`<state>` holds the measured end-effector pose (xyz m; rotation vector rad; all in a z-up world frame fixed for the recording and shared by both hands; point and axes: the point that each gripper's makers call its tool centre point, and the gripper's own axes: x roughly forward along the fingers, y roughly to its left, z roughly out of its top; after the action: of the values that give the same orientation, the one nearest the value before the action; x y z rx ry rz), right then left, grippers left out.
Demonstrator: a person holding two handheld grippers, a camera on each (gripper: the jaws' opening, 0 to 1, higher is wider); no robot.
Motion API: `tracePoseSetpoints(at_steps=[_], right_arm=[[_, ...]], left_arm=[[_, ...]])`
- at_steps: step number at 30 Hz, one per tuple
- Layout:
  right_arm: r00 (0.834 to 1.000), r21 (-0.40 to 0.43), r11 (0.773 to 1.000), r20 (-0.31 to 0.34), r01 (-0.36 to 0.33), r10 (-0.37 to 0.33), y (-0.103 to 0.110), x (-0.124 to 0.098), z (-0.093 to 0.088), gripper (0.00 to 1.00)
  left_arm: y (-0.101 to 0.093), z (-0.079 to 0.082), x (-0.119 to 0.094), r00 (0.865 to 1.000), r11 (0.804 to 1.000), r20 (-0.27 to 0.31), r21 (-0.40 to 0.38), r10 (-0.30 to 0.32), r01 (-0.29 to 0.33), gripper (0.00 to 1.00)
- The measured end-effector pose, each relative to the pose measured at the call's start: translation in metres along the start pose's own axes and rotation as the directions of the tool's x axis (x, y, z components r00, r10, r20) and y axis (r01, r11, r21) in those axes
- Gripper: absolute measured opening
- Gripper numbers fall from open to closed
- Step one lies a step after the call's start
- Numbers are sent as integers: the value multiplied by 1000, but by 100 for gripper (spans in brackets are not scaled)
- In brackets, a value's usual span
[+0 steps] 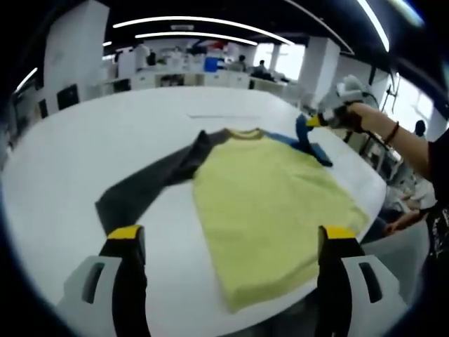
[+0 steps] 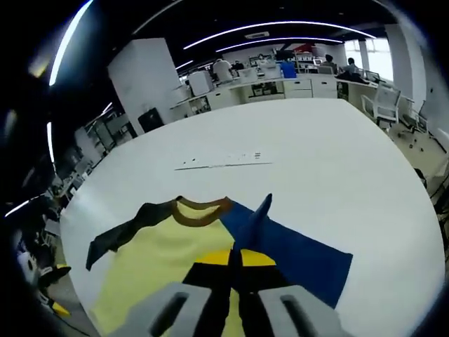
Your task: Fold the garment on the visible template until the final outline fits inside the template.
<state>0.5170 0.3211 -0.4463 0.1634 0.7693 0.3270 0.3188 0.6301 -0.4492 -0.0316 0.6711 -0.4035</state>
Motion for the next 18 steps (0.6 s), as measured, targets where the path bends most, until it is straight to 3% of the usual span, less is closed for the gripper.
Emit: tracePoseSetpoints(at_steps=[18], right_arm=[[997,-65,995,-15,-71,70,44,19,7,0]], left_arm=[[6,-3,0,1000,1000,-2,-10,14,-14,99]])
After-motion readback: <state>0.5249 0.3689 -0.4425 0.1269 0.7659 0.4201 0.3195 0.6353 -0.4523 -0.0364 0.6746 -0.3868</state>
